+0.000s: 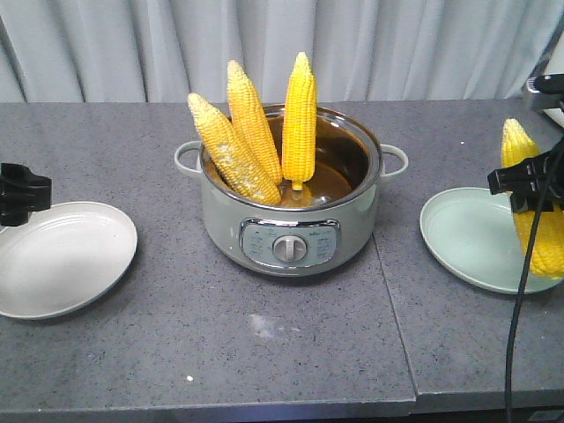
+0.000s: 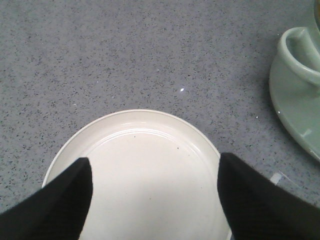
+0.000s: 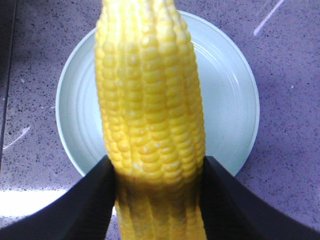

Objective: Distribute corn equally

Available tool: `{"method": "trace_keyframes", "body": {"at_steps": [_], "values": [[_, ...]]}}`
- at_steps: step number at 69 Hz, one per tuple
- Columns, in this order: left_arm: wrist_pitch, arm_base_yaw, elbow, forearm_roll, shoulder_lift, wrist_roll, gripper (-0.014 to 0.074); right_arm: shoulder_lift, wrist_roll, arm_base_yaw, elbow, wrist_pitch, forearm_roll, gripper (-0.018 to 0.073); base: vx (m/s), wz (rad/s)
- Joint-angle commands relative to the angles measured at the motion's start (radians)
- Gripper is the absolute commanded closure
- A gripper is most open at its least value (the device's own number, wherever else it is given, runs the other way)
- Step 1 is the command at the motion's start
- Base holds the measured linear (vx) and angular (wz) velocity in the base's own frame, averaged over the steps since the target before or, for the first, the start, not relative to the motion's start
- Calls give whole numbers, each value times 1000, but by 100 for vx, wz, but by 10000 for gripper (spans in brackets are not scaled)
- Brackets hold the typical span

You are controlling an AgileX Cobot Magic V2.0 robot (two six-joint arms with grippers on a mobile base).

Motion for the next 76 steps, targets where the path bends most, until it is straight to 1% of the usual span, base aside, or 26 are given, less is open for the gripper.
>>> {"method": "trace_keyframes", "body": {"at_steps": [1, 13, 27, 76], "values": [[-55, -3, -33, -13, -17, -6, 87, -47, 3, -7, -24, -69, -5, 298, 0, 0], [-55, -3, -33, -13, -17, -6, 87, -47, -14, -7, -24, -67, -6, 298, 0, 0], [-55, -3, -33, -13, -17, -6, 87, -47, -16, -7, -24, -34, -6, 298, 0, 0], [-55, -3, -33, -13, -17, -6, 87, -47, -16, -7, -24, -34, -6, 298, 0, 0]]}}
